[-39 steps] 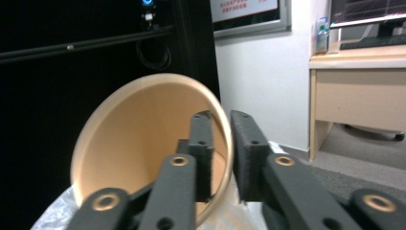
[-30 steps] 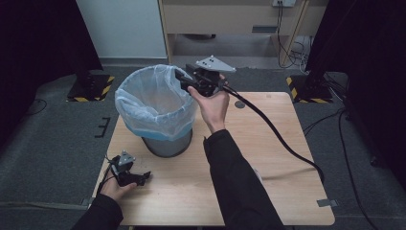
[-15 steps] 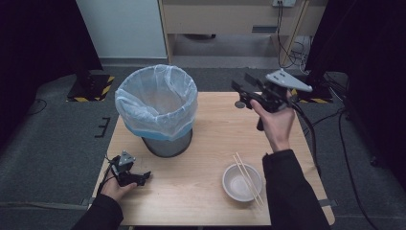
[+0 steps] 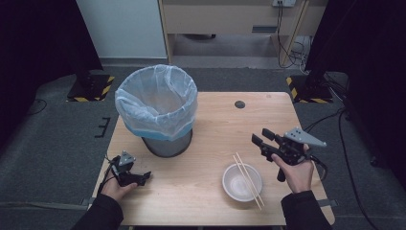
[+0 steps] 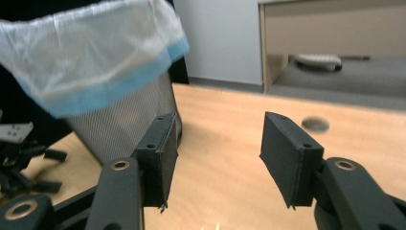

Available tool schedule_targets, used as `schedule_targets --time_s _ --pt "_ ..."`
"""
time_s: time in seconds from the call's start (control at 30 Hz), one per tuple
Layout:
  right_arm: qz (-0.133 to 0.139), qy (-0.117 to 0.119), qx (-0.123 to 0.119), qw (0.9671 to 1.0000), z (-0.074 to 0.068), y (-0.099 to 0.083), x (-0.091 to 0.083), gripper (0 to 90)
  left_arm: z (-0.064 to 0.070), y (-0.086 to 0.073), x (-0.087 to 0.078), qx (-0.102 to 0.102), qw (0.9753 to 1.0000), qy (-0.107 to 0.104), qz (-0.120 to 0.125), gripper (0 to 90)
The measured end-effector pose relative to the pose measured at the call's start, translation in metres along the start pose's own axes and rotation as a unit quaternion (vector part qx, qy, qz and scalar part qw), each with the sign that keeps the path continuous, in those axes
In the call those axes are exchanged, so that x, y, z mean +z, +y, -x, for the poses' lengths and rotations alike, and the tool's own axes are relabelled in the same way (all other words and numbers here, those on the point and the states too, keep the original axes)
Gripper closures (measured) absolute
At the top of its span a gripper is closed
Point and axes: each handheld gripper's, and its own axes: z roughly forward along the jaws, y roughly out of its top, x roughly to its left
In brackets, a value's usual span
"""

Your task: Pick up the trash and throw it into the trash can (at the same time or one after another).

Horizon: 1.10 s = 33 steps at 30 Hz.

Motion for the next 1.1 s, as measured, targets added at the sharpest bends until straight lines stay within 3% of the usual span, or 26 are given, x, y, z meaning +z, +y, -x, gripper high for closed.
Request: schedule_targets --time_s 0.17,0.37,0.53,0.67,0.83,1.1 --pt "-0.038 -0.006 -0.017 0.9991 -0.002 -0.016 -0.008 46.9 0.0 0.0 0.0 0.002 1.0 -0.002 -0.001 0.0" --pt "-0.074 -0.014 -0.012 0.9971 0.0 -0.039 -0.016 48.4 0.0 0.0 0.0 0.002 1.0 -0.002 -0.001 0.0" --pt "-0.124 -0.013 -0.02 0.992 -0.005 -0.063 -0.007 48.7 0.0 0.0 -0.001 0.003 1.0 -0.003 -0.001 0.0" --pt "-0.164 -0.009 -0.029 0.9859 -0.009 -0.076 -0.002 56.4 0.0 0.0 -0.001 0.004 1.0 -0.003 -0.001 0.0" --pt "-0.189 -0.013 -0.022 0.9816 -0.01 -0.08 0.002 64.8 0.0 0.0 -0.001 0.003 1.0 -0.003 -0.001 0.0" --pt "-0.222 -0.01 -0.006 0.9749 -0.006 -0.087 0.007 67.6 0.0 0.0 -0.001 0.004 1.0 -0.003 -0.001 0.0"
